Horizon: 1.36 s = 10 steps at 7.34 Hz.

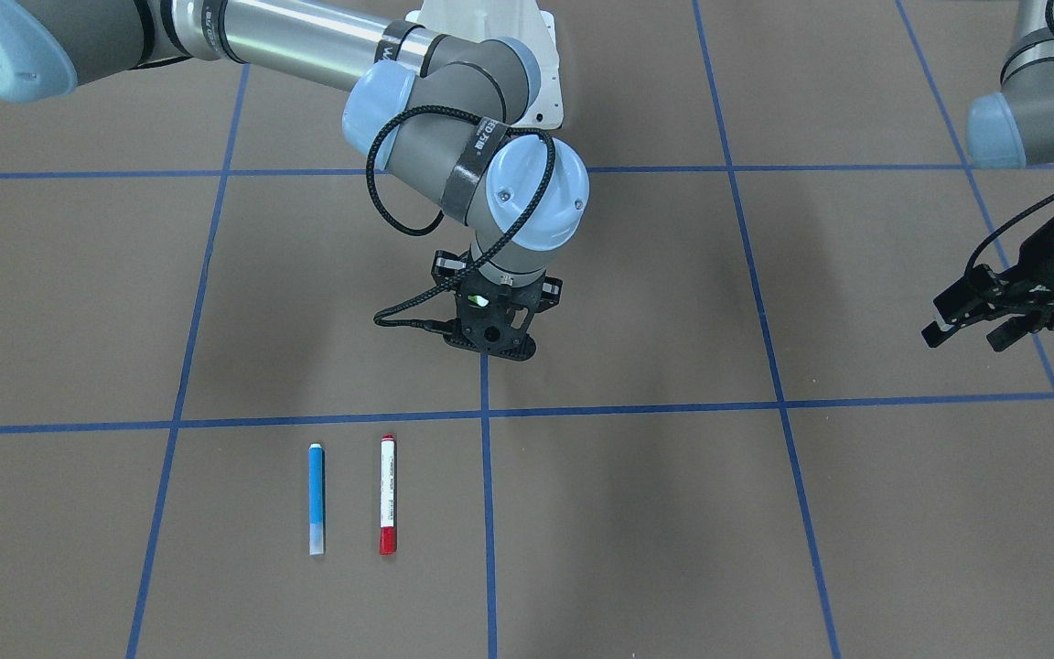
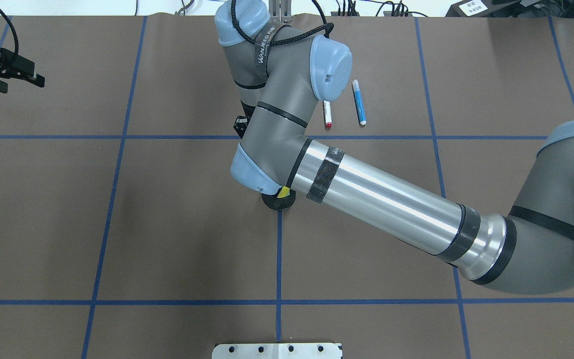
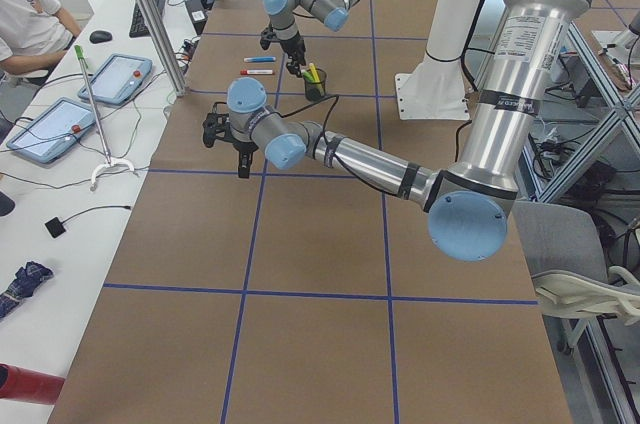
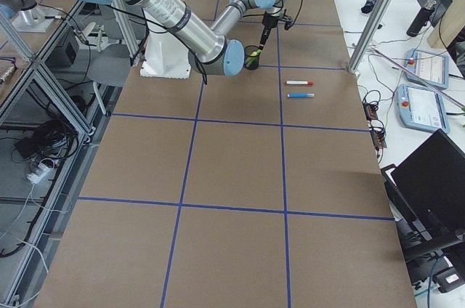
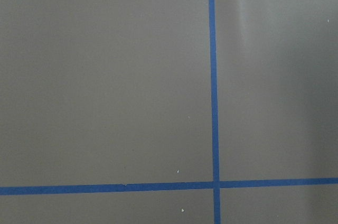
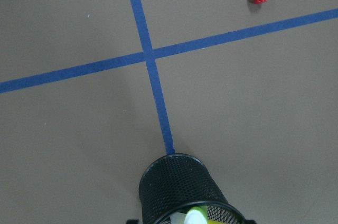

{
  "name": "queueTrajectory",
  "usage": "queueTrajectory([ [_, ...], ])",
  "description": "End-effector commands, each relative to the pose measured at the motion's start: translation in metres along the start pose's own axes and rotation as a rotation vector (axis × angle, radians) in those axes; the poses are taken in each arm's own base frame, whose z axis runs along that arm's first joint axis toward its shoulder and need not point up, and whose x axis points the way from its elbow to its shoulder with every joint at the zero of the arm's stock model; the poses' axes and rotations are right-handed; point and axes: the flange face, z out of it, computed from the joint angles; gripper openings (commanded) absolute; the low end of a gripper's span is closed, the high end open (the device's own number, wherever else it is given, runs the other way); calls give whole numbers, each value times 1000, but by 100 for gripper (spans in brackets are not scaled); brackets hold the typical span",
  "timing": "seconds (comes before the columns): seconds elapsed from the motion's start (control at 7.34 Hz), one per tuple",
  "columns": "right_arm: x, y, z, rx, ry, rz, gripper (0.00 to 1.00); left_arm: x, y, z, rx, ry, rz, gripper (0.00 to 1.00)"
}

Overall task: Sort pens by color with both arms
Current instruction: 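Lower the right gripper into the cup and grasp the green highlighter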

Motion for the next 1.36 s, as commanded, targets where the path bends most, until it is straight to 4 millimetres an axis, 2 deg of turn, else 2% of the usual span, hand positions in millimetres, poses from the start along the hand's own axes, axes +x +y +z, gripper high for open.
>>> queueTrajectory([
  [0.0, -1, -2, 9, -9, 15, 0, 52, 1, 0, 0, 0, 1, 2, 96],
  [0.27, -2, 0, 9, -20, 11, 0, 48, 2, 0, 0, 1, 1, 1, 96],
  [0.41, -1, -1, 8, -19, 10, 1, 40, 2, 0, 0, 1, 1, 1, 96],
  [0.82, 1, -1, 9, -20, 11, 2, 4, 5, -2, -1, 4, 3, 3, 96],
  [1.09, 0, 6, -2, -17, 5, -2, 0, 6, -2, -1, 5, 4, 2, 96],
  [1.23, 1, 15, -20, -5, -9, -9, 0, 9, -2, -3, 9, 7, 6, 96],
])
